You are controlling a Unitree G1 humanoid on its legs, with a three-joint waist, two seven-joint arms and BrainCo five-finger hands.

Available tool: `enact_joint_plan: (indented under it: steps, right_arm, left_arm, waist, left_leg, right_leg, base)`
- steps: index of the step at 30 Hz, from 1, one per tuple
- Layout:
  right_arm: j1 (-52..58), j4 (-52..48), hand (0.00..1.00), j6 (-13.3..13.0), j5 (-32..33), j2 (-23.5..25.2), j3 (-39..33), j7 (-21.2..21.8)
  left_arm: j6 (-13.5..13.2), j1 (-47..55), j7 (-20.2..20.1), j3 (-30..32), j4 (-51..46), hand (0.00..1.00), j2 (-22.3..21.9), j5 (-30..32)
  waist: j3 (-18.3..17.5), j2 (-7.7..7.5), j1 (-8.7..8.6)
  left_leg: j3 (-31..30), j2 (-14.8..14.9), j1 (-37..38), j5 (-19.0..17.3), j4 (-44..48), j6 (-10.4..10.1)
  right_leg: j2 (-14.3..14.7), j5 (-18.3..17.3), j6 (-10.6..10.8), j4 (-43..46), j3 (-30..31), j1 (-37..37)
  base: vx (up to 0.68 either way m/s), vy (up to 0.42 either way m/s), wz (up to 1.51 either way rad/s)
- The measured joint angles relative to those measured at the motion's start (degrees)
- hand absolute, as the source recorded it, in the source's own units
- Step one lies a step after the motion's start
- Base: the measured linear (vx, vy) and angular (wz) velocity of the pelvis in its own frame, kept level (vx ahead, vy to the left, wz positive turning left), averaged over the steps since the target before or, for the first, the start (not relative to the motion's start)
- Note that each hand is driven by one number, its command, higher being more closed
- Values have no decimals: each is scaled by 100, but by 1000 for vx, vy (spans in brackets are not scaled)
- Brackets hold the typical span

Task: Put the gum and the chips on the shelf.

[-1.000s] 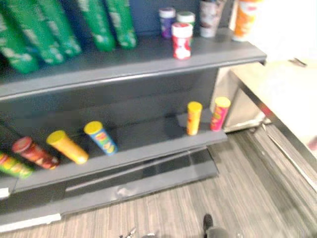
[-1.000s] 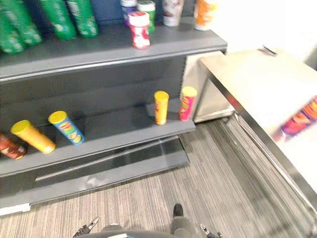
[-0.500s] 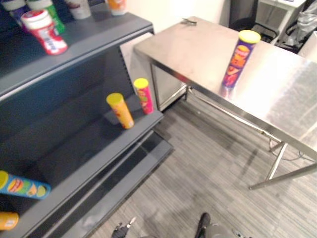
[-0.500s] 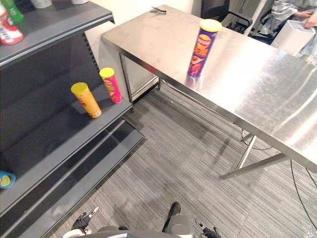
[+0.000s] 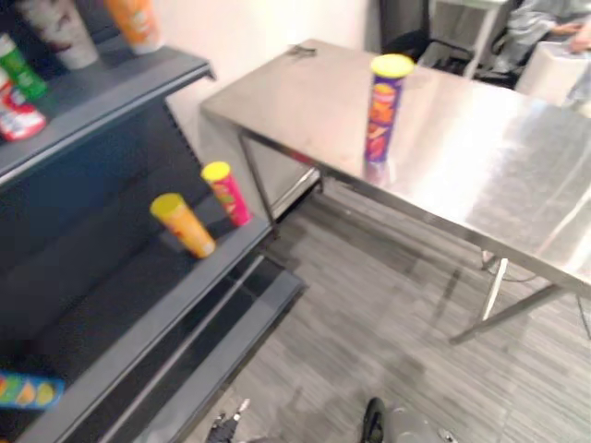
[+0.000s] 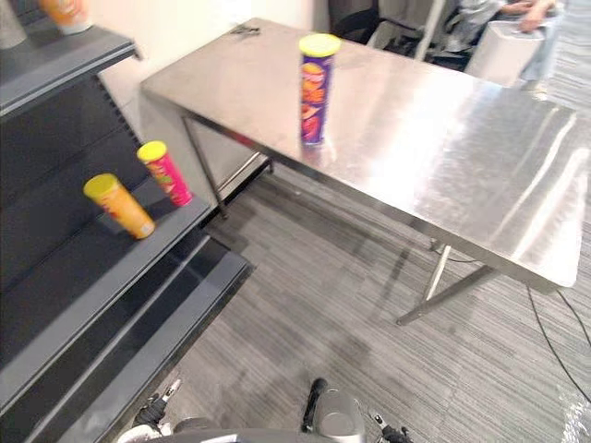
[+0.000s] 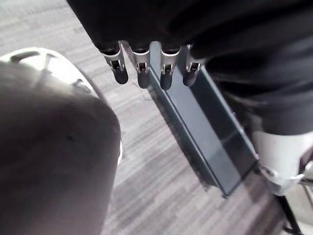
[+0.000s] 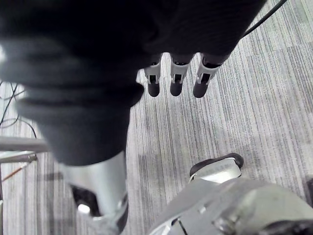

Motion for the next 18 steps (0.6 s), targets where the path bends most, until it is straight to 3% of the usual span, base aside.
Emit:
enact_joint_plan:
  steps: [2,4,6,9,10,12,13,16,18]
  right_arm:
    - [-19,1,0,-53,130,-132,-20,1]
    - [54,24,0,-91,164,-191,-86,8]
    - [110,18,0,-93,165,-192,-311,22]
    - [143,-17,0,-97,165,-190,-570,13]
    - [156,-30,0,-96,164,-186,-641,13]
    - [157,-35,0,-96,162,-176,-740,15]
    - [151,-38,0,-95,162,-171,-777,28]
    - [113,-22,0,-85,162,129,-1003,120]
    - [112,-23,0,-71,156,213,-1010,149]
  left_arm:
    - [-40,-18,-7,-52,-106,0,-46,-18]
    - [-53,-10,-50,-139,-166,0,-38,6]
    - [-79,-12,-85,-187,-175,0,-34,13]
    - [-81,-65,-106,-169,-174,0,-53,11]
    - [-83,-80,-105,-109,-164,0,-90,15]
    - [-81,-99,-94,-3,-98,0,-141,22]
    - [-80,-139,-97,9,-15,0,-138,25]
    - [-72,-235,-114,-10,130,0,-15,67]
    - [-68,-320,-146,-36,226,0,14,136]
  waist:
    - [47,72,9]
    - [48,71,11]
    - [49,78,32]
    - [48,75,106]
    - [48,75,137]
    - [35,97,136]
    - [21,96,162]
    - [-187,-182,135]
    - [-231,-247,131]
  left_leg:
    - [-1457,-645,-431,-537,42,-534]
    - [-1655,-990,-630,-676,-284,-582]
    - [-1681,-1148,-792,-654,-1022,-602]
    - [-2364,-1524,-970,-341,-2442,-800]
    - [-2621,-1660,-954,-208,-2787,-856]
    - [-2951,-1805,-910,-41,-3021,-860]
    - [-3010,-1879,-796,283,-3018,-852]
    - [-2529,-2116,-751,-12,-2765,-611]
    - [-2319,-2225,-731,-195,-2660,-488]
  right_leg:
    - [139,-12,-23,-125,372,167]
    - [206,-15,-30,-254,591,374]
    - [264,-31,-41,-330,788,464]
    - [319,-89,62,-360,1242,479]
    - [317,-110,186,-357,1448,517]
    - [320,-192,330,-337,1716,592]
    - [316,-251,418,-263,1956,603]
    - [-21,-198,627,-543,2289,684]
    - [-174,-70,774,-728,2417,707]
  base:
    - [127,-67,-91]
    - [172,-70,-79]
    - [177,-23,-73]
    - [217,83,-79]
    - [262,171,-84]
    - [340,292,-85]
    - [356,376,-86]
    - [272,305,-60]
    - [224,273,-52]
